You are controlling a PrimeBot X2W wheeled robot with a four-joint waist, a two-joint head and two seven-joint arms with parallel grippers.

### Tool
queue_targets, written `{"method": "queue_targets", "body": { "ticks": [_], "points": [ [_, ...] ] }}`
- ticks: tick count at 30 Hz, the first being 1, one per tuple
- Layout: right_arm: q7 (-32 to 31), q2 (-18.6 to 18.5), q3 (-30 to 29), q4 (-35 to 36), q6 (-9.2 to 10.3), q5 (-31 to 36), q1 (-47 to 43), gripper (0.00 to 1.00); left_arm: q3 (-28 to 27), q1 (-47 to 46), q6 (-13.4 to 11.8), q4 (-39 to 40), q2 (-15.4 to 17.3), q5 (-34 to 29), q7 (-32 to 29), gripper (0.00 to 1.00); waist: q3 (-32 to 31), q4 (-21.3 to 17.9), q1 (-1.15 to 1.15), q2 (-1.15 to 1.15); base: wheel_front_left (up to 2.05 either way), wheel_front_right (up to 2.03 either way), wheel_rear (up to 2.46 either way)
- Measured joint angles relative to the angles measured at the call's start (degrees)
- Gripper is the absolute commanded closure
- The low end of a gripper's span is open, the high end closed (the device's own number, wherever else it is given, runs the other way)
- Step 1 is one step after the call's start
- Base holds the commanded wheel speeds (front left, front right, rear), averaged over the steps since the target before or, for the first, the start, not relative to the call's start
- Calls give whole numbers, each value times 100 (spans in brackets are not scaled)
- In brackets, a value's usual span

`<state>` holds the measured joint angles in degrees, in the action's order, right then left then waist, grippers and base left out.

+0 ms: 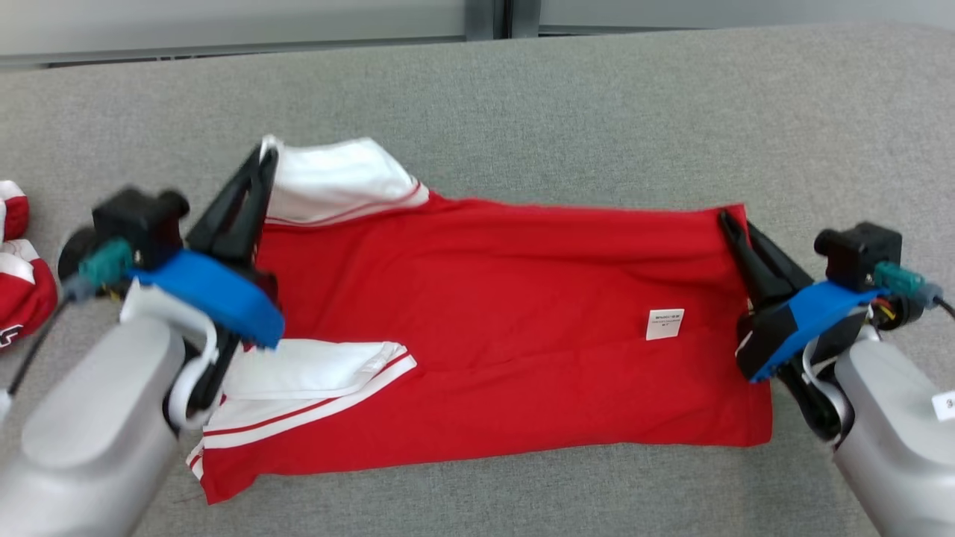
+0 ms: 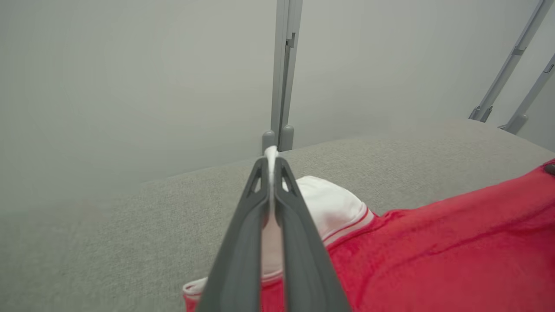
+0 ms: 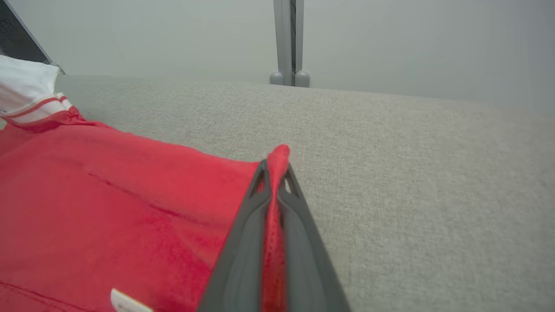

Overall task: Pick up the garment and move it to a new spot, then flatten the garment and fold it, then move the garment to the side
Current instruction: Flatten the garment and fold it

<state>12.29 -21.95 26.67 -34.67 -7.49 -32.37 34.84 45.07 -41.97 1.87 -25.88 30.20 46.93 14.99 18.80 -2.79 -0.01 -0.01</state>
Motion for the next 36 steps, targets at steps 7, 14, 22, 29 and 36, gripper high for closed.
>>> {"method": "queue_targets", "body": {
  "ticks": [7, 14, 22, 29, 36],
  "points": [
    [164, 105, -162, -70, 0, 157, -363, 100, -644, 1321, -393, 1050, 118, -286, 1, 100, -149, 74, 0, 0, 0, 0, 0],
    [243, 187, -320, -138, 0, 357, -516, 100, -1107, 2258, -600, 1669, 60, -467, 1, 100, -209, 164, 1, 0, 0, 0, 0],
    [263, 349, -531, -121, 0, 461, -877, 100, -1615, 3115, -643, 1753, -210, -538, 1, 100, -389, 191, 1, 0, 0, 0, 0],
    [267, 412, -739, 215, 0, 442, -1195, 0, -1992, 3424, -635, 1688, -533, -742, 1, 0, -578, 185, 1, 0, 0, 0, 0],
    [269, 344, -1200, 714, 0, 328, -1638, 0, -3080, 3810, -661, 1971, -975, -1540, 1, 0, -744, 201, 1, 0, 0, 0, 0]
  ]
}}
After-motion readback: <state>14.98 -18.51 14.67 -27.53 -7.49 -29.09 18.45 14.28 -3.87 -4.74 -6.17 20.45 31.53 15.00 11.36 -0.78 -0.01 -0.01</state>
